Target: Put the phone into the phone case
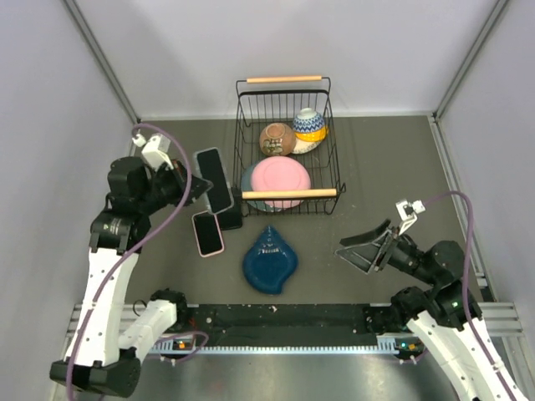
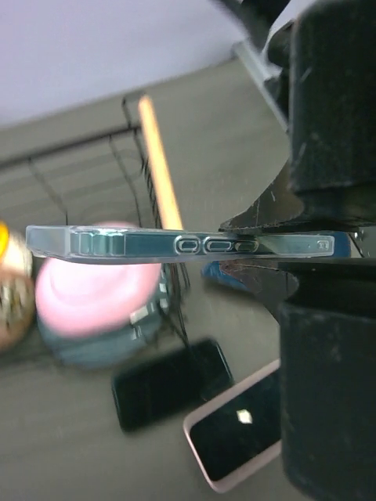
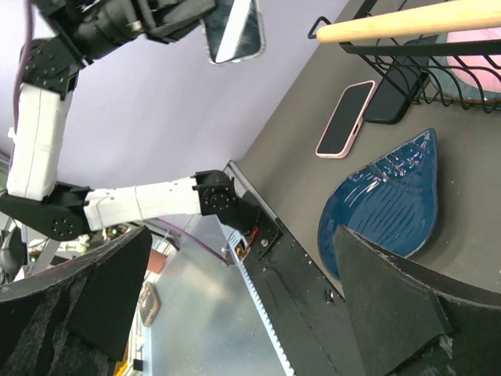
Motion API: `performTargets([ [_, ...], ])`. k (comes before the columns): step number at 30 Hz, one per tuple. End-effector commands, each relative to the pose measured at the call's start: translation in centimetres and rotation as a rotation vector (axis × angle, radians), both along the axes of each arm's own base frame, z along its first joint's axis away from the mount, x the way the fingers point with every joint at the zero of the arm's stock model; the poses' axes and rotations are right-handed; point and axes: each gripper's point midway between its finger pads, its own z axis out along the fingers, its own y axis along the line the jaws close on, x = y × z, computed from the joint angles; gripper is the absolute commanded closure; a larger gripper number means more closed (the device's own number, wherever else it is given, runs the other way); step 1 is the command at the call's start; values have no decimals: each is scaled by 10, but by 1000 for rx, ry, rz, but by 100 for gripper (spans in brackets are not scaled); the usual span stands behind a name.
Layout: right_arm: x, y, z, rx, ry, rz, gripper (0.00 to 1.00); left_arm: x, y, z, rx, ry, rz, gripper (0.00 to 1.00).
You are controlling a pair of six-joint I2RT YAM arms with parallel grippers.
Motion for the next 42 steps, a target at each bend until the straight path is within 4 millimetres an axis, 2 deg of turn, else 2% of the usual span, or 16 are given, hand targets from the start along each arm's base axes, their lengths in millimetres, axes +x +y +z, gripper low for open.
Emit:
performTargets([
  [1, -16, -3, 22, -27, -106, 40, 1, 5, 49, -31, 144, 109, 133, 100],
  [3, -20, -3, 23, -31, -113, 55, 1, 19, 87, -57, 245, 211, 282, 100],
  [4, -22, -2, 24, -31, -114, 64, 1, 18, 101, -69, 256, 272, 328, 100],
  [7, -28, 0, 23, -28, -103, 101, 1, 24, 128, -91, 267, 346, 392, 100],
  [8, -30, 0, 24, -28, -105, 110, 1, 31, 133, -94, 280, 327, 392, 100],
  [9, -32, 0, 25, -29, -110, 118, 1, 34, 138, -106, 286, 356, 399, 100],
  [13, -42, 0, 29, -29, -125, 160, 1, 45, 167, -133, 270, 440, 432, 100],
  [18, -49, -1, 35, -38, -154, 178, 1, 52, 167, -161, 192, 558, 335, 100],
  [23, -54, -4, 37, -43, -191, 181, 1, 46, 171, -189, 188, 698, 306, 100],
  [26, -56, -4, 37, -44, -197, 182, 1, 47, 158, -202, 104, 732, 243, 100],
  [33, -58, -6, 44, -51, -231, 175, 1, 38, 162, -241, 96, 843, 252, 98],
  [38, -56, -7, 45, -65, -237, 169, 1, 28, 173, -265, 142, 929, 292, 96],
  [42, -53, -7, 42, -71, -224, 155, 1, 30, 174, -269, 127, 950, 303, 81],
])
